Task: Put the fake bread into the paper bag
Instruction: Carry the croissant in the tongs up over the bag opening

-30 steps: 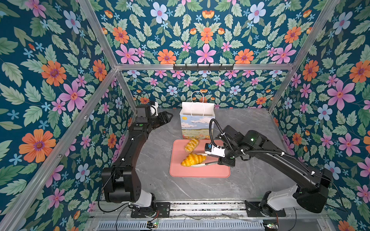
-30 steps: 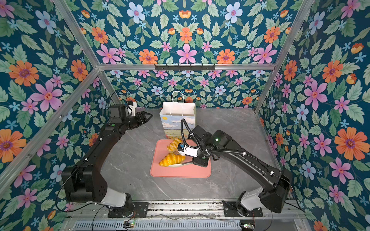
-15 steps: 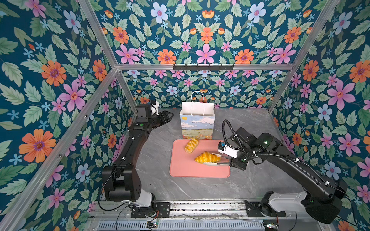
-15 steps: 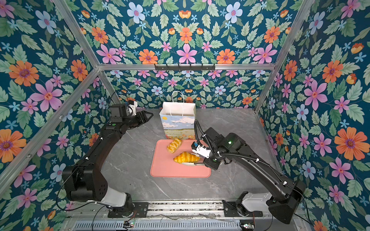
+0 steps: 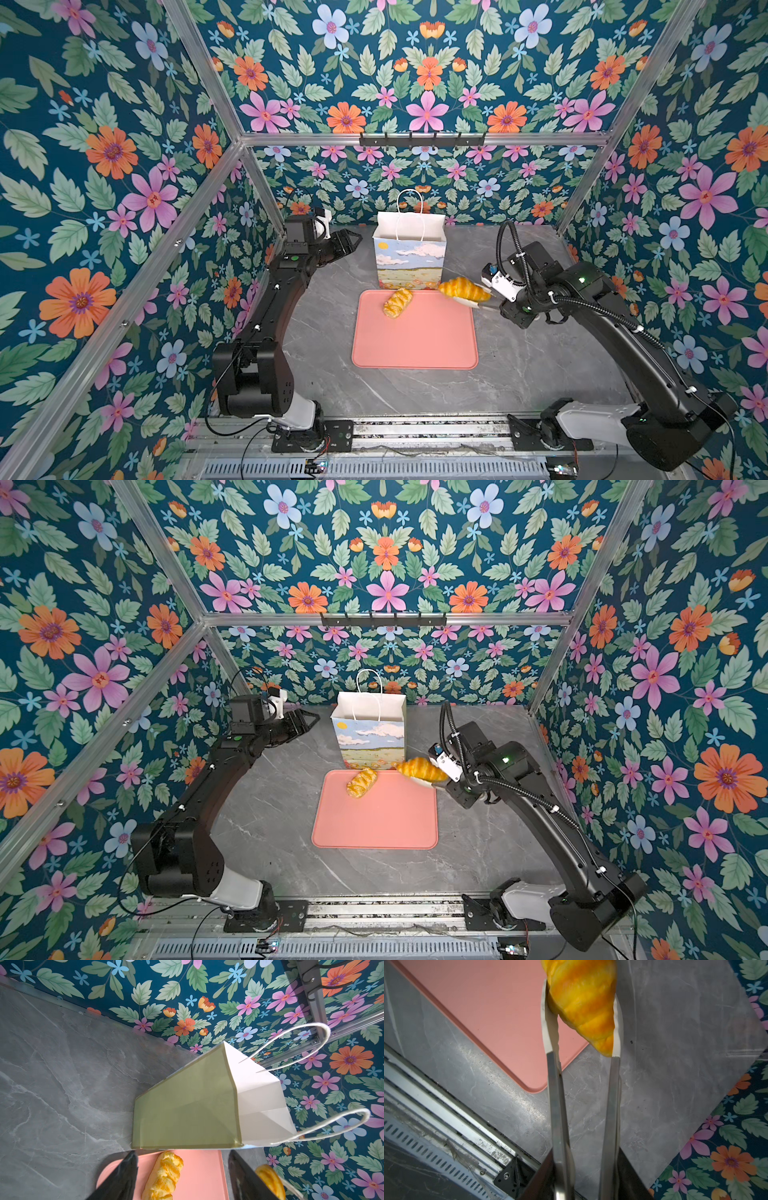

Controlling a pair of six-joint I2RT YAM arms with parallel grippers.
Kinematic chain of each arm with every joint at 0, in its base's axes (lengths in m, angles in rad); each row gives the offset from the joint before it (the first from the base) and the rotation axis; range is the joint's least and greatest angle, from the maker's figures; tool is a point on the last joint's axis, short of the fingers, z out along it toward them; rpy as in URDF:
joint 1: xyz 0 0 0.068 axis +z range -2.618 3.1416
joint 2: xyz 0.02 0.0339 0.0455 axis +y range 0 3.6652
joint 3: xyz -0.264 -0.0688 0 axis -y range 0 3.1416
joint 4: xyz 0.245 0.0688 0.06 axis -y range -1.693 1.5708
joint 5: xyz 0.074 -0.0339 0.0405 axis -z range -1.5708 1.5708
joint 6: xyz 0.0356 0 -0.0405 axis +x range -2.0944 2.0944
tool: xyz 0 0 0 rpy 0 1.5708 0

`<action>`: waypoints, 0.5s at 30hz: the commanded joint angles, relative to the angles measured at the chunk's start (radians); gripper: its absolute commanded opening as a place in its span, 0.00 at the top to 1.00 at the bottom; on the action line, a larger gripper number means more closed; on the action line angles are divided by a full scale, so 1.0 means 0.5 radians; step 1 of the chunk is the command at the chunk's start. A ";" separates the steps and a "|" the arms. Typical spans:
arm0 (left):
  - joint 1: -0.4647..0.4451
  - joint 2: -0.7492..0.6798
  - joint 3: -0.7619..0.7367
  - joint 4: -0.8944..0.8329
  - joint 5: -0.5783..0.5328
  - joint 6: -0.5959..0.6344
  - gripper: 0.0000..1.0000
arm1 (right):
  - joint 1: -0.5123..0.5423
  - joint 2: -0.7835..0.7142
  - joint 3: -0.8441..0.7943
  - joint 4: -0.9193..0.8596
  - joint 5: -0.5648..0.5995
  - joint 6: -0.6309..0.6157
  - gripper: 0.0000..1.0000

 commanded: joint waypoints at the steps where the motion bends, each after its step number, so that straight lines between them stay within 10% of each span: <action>1: 0.000 -0.013 0.003 0.028 0.025 -0.007 0.30 | -0.052 0.057 0.100 0.054 -0.014 -0.038 0.60; 15: -0.012 -0.034 0.061 -0.039 -0.016 -0.026 0.30 | -0.382 0.640 1.136 -0.198 0.152 -0.257 0.60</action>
